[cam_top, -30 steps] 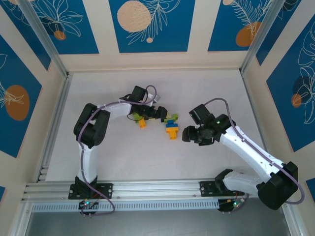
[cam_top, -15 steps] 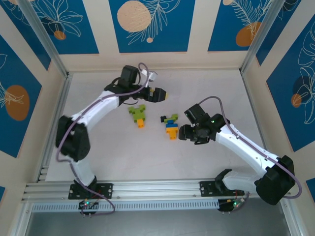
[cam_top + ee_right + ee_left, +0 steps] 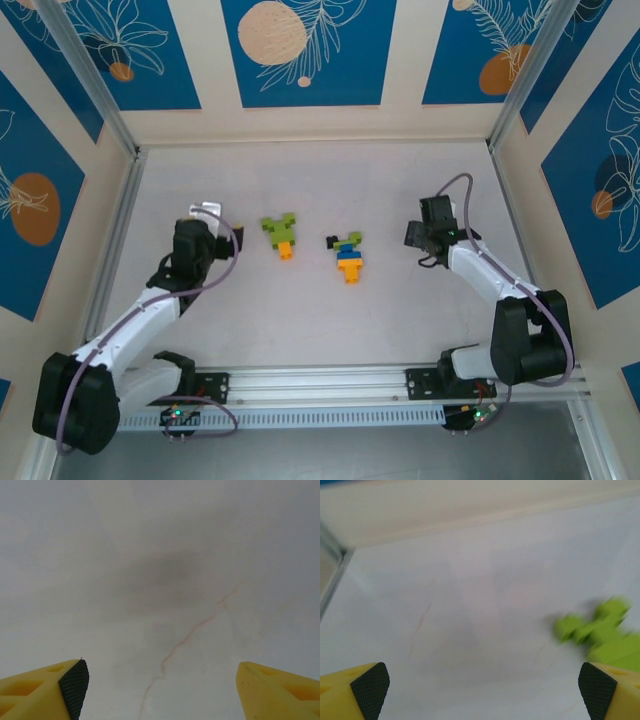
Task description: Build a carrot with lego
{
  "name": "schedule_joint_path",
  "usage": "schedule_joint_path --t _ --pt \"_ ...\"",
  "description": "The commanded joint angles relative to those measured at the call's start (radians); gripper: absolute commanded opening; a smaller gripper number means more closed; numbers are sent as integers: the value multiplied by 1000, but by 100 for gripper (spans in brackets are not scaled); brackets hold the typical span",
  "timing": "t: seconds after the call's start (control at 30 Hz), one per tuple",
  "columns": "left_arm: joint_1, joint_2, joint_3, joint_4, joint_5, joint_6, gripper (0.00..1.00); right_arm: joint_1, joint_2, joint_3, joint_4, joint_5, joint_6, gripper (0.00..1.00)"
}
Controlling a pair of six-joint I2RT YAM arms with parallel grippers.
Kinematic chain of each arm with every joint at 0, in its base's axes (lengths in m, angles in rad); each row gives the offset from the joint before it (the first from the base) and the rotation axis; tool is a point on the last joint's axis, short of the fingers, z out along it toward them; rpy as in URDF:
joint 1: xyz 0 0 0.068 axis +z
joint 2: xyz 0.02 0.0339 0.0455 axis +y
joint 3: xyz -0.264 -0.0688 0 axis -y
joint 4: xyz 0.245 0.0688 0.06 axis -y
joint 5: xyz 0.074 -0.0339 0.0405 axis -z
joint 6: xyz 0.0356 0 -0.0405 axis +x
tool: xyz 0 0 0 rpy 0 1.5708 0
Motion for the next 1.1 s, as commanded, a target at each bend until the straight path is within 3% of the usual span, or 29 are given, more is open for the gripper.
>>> schedule_joint_path --t 0.0,0.1,0.17,0.3,0.4,0.47,0.73,0.8,0.97,1.03,1.07 --pt "86 58 -68 262 -21 7 99 -67 -61 -128 340 -48 -54 79" --pt "129 176 -138 458 19 -3 99 -80 -99 -280 605 -77 -102 79" --pt "153 286 -161 592 32 0 99 -83 -106 -319 684 -105 -129 79" --pt "173 316 -106 517 146 33 100 -88 -59 -355 809 -134 -154 79" --pt "231 448 -173 784 221 10 99 -86 -25 -352 859 -150 -175 79" --pt "257 474 -133 717 299 5 99 -80 -2 -343 888 -166 -193 80" --pt "245 478 -118 695 345 42 99 -43 49 -325 946 -158 -274 84" --pt "245 478 -118 694 344 42 99 -60 123 -362 1097 -178 -279 86" --pt "244 479 -117 693 343 43 99 -110 151 -300 1001 -259 -247 90" --pt "244 479 -117 693 343 45 100 -118 153 -299 997 -268 -243 99" --pt "244 479 -117 693 343 42 99 -120 152 -300 998 -275 -241 99"
